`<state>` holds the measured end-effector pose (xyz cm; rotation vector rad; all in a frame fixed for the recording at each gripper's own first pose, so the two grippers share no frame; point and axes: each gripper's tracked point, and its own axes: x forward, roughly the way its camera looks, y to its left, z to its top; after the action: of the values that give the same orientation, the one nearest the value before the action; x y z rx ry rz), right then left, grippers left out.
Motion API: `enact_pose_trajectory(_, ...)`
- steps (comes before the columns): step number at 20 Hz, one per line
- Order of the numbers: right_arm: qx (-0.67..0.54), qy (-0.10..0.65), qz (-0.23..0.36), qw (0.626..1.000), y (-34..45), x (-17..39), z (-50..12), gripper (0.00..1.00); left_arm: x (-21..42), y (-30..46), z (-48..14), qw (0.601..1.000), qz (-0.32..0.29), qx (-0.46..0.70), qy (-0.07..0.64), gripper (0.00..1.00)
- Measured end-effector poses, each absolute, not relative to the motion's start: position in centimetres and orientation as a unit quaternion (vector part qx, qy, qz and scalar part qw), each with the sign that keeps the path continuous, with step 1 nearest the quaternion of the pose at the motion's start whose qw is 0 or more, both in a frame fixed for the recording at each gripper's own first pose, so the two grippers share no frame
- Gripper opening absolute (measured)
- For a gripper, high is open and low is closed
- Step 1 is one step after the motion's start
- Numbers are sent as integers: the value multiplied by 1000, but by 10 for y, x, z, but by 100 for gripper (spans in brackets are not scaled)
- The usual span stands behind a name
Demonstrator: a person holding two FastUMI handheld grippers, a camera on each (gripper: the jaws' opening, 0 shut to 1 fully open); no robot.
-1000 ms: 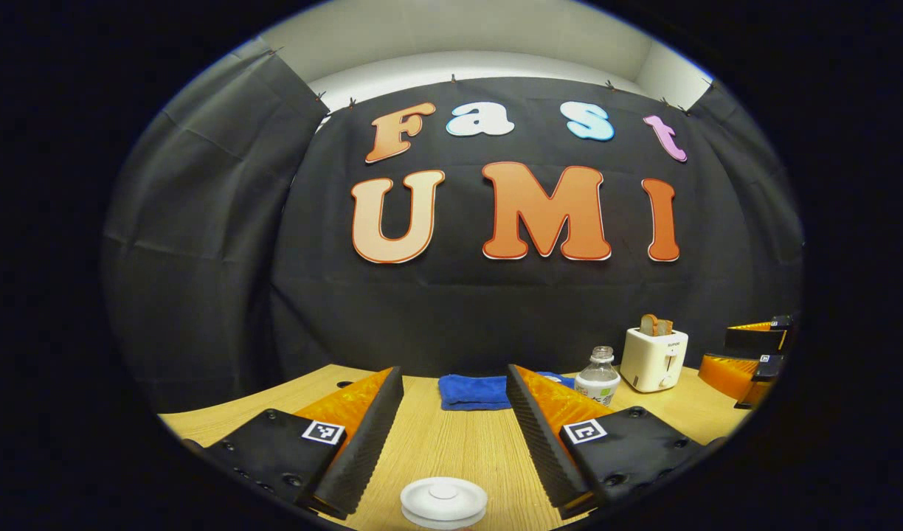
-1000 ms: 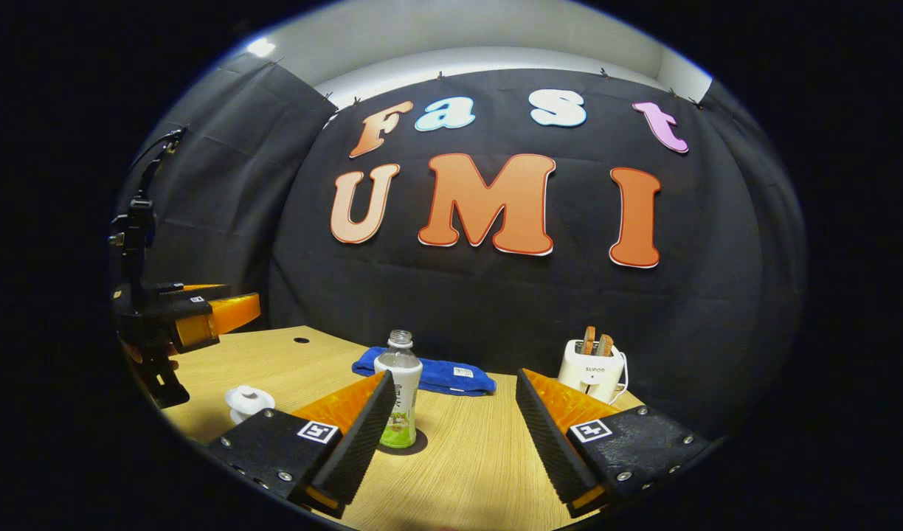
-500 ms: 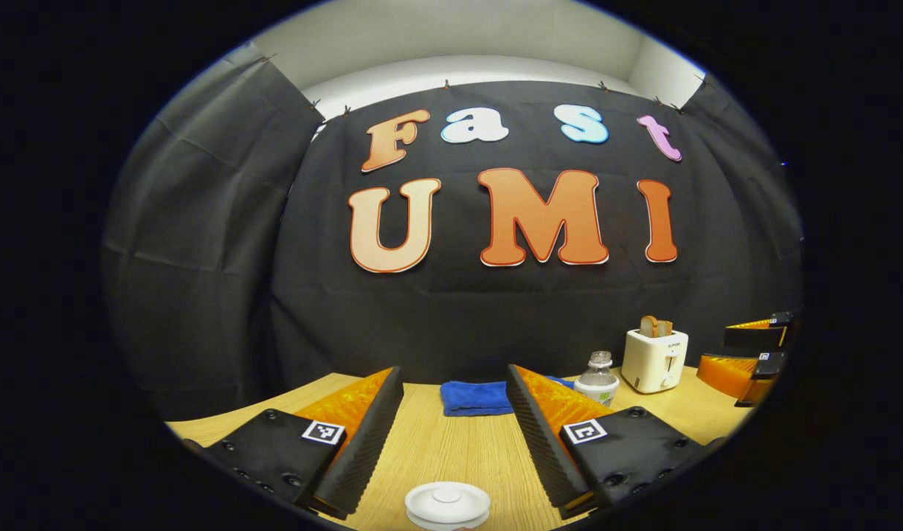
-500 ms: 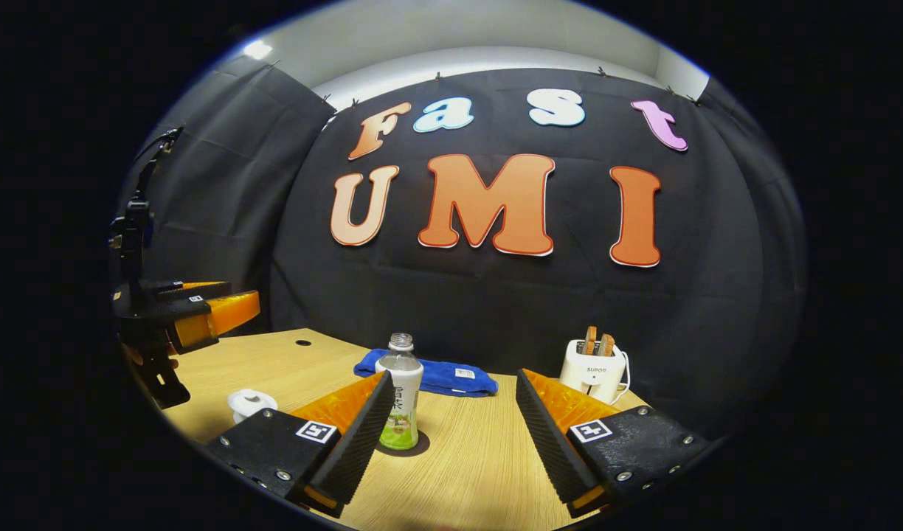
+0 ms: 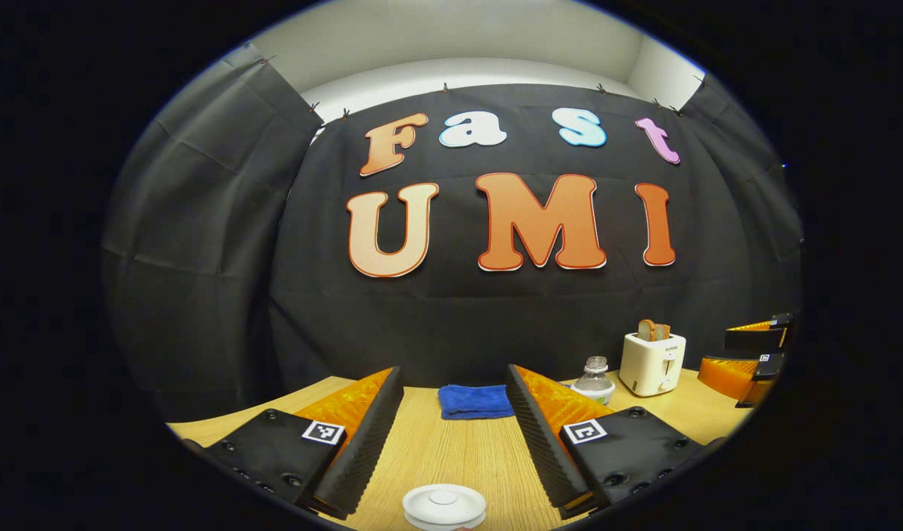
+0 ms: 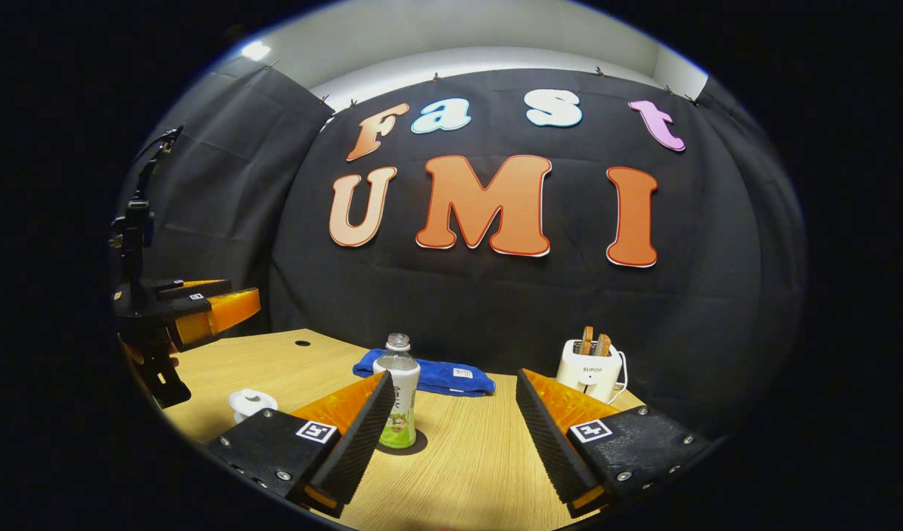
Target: Open the teacup lid with one hand, grasp the water bottle and pour water into the teacup with the other hand; after pouring, place the water bottle on the coaster and then close the teacup lid.
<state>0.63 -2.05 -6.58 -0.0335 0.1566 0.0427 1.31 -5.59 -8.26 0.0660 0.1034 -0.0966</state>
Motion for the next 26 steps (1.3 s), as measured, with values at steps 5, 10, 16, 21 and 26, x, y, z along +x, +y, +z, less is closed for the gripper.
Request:
enact_pose_trajectory(5, -14, 75, 24, 997, -20, 5, -62, 99, 11, -55, -80, 997, -48, 36, 52, 92)
enact_pose_trajectory(10, -18, 70, 31, 997, -15, 5, -60, 99, 11, -53, -77, 997, -47, 37, 48, 92)
enact_pose_trajectory(16, -16, 76, 31, 996, -16, 9, -61, 99, 16, -49, -79, 997, -41, 32, 55, 92)
enact_pose_trajectory(21, -18, 74, 35, 996, -12, 13, -56, 99, 19, -44, -76, 997, -36, 32, 52, 92)
enact_pose_trajectory(26, -29, 69, 32, 997, -15, 16, -54, 99, 22, -44, -78, 997, -36, 30, 55, 92)
